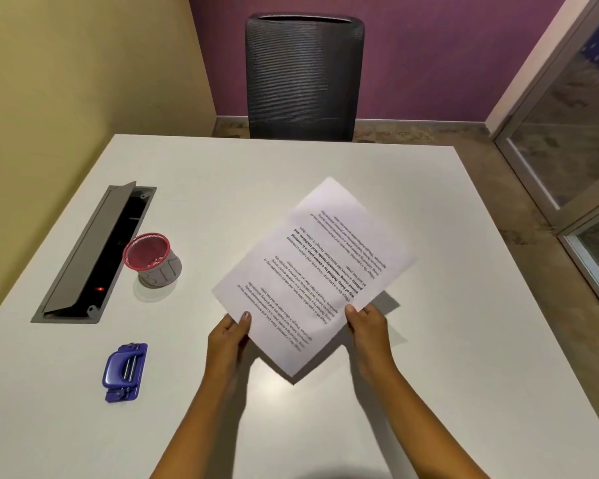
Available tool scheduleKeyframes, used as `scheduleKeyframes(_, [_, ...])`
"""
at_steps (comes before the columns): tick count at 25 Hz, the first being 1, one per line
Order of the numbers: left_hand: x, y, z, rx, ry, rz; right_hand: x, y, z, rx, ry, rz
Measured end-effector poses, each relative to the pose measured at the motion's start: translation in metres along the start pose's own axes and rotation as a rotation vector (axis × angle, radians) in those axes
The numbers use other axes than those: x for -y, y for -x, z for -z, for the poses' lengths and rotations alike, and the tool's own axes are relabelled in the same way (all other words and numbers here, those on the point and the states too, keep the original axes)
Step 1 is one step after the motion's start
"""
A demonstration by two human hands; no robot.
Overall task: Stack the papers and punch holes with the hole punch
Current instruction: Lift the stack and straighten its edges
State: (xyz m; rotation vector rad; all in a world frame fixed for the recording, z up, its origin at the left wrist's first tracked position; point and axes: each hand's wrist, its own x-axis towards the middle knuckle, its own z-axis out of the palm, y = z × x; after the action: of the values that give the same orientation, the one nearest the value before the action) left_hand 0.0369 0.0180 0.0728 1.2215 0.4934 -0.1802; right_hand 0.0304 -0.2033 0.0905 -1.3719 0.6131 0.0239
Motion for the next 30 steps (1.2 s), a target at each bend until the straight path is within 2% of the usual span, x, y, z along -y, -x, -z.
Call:
scheduleKeyframes(4, [-0.027,-0.018,0.028,0.104,-0.071,-0.044,0.022,-0.008,0.018,0.036,0.172,0.129])
scheduleKeyframes(8, [-0.061,-0.017,0.021,0.303,-0.446,-0.152,0.035,-0.012,0.031,0.062,0.369,0.228])
scheduleKeyframes(10, [-0.066,-0.011,0.001,0.334,-0.55,-0.212,0.039,-0.008,0.027,0.069,0.405,0.275])
scheduleKeyframes(14, [-0.064,0.006,-0.033,0.174,-0.529,-0.419,0.04,0.002,0.016,0.004,0.293,0.378])
scheduleKeyframes(18, [-0.059,0.011,-0.043,0.113,-0.467,-0.502,0.041,0.002,0.011,-0.087,0.205,0.429])
scheduleKeyframes(22, [-0.048,0.008,-0.046,0.052,-0.408,-0.486,0.031,-0.001,0.009,-0.118,0.203,0.433])
scheduleKeyframes(27, [-0.029,0.007,-0.049,-0.02,-0.377,-0.426,0.012,-0.004,0.007,-0.175,0.185,0.311])
scheduleKeyframes(30, [-0.025,0.006,-0.05,-0.037,-0.385,-0.45,0.01,-0.004,0.008,-0.211,0.176,0.308])
